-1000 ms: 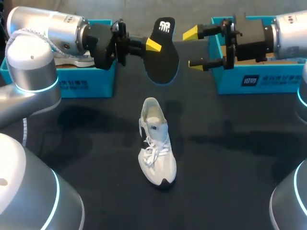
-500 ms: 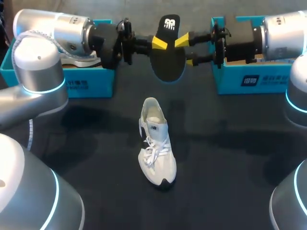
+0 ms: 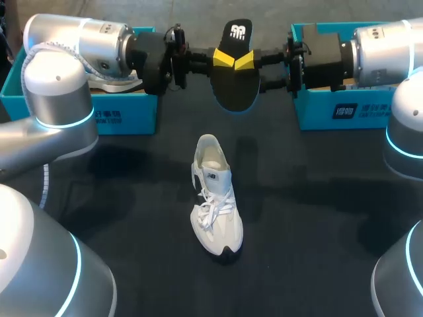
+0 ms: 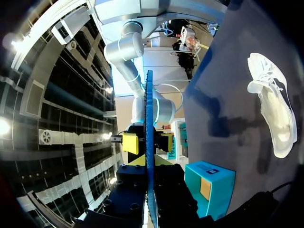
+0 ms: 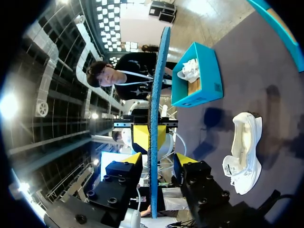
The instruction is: Take the shoe out of the shoebox, open the shoe tongue, remove and reinsert the insole, then place the shoe into the shoebox
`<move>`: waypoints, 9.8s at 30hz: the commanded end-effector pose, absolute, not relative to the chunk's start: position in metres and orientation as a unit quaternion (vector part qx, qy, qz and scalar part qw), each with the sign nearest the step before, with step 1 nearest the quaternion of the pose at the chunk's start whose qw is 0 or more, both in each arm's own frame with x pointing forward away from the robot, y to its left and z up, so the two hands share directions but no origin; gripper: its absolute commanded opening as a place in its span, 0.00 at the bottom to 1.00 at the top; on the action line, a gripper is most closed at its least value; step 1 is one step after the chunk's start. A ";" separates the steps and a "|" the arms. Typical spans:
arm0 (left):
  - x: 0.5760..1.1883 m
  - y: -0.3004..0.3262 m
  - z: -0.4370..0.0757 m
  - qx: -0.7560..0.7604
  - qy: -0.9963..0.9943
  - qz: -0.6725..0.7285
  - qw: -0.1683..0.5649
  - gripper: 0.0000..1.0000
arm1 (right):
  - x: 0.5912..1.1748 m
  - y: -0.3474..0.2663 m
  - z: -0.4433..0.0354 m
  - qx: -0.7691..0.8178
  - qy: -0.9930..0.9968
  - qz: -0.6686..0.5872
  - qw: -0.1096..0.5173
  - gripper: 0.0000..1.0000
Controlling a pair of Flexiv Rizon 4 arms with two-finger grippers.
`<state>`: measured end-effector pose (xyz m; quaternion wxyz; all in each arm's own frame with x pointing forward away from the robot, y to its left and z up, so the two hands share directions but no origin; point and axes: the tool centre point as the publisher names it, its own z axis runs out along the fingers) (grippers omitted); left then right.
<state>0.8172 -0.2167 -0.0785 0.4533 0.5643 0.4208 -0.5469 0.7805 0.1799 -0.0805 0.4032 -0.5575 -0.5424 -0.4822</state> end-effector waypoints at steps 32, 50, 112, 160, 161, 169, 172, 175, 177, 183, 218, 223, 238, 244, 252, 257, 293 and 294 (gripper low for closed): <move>0.820 -0.218 -0.082 0.563 0.422 -0.548 0.452 0.00 | 0.786 0.182 -0.082 -0.555 -0.543 -0.483 0.405 0.00; 0.837 -0.178 -0.080 0.609 0.405 -0.531 0.428 1.00 | 0.790 0.161 -0.078 -0.550 -0.554 -0.516 0.351 0.00; 0.845 -0.140 -0.184 0.725 0.449 -0.409 0.325 1.00 | 0.808 0.168 -0.055 -0.417 -0.661 -0.597 0.182 0.00; 0.852 -0.142 -0.200 0.718 0.452 -0.420 0.320 1.00 | 0.885 0.150 -0.119 -0.300 -0.672 -0.660 0.149 0.00; 0.852 -0.143 -0.202 0.719 0.450 -0.423 0.319 1.00 | 0.885 0.150 -0.121 -0.298 -0.672 -0.662 0.144 0.00; 0.859 -0.137 -0.218 0.715 0.453 -0.428 0.317 1.00 | 0.883 0.156 -0.136 -0.295 -0.677 -0.661 0.130 0.00; 0.862 -0.133 -0.222 0.714 0.456 -0.428 0.316 1.00 | 0.882 0.163 -0.141 -0.294 -0.676 -0.661 0.138 0.00; 0.863 -0.130 -0.222 0.712 0.457 -0.430 0.316 1.00 | 0.882 0.165 -0.142 -0.292 -0.677 -0.661 0.138 0.00; 0.863 -0.131 -0.222 0.718 0.450 -0.431 0.311 1.00 | 0.882 0.165 -0.142 -0.292 -0.677 -0.661 0.138 0.00; 0.860 -0.135 -0.229 0.722 0.449 -0.428 0.306 1.00 | 0.882 0.165 -0.142 -0.292 -0.677 -0.661 0.138 0.00; 0.850 -0.113 -0.247 0.676 0.509 -0.462 0.266 1.00 | 0.879 0.192 -0.220 -0.266 -0.674 -0.668 0.168 0.00; 0.853 -0.109 -0.251 0.674 0.511 -0.458 0.274 1.00 | 0.879 0.198 -0.230 -0.256 -0.677 -0.668 0.172 0.00; 0.852 -0.098 -0.262 0.666 0.521 -0.453 0.280 1.00 | 0.879 0.221 -0.250 -0.220 -0.686 -0.674 0.166 0.00; 0.850 -0.098 -0.264 0.666 0.521 -0.455 0.279 1.00 | 0.876 0.227 -0.256 -0.221 -0.678 -0.680 0.174 0.00; 0.844 -0.097 -0.266 0.663 0.522 -0.460 0.276 1.00 | 0.869 0.229 -0.264 -0.224 -0.676 -0.678 0.182 0.00; 0.841 -0.097 -0.267 0.658 0.526 -0.460 0.281 1.00 | 0.865 0.227 -0.265 -0.228 -0.678 -0.675 0.183 0.00; 0.867 -0.097 -0.273 0.650 0.534 -0.446 0.306 1.00 | 0.845 0.229 -0.301 -0.234 -0.686 -0.664 0.185 0.00; 0.867 -0.097 -0.273 0.649 0.534 -0.446 0.306 1.00 | 0.845 0.229 -0.302 -0.234 -0.685 -0.664 0.185 0.00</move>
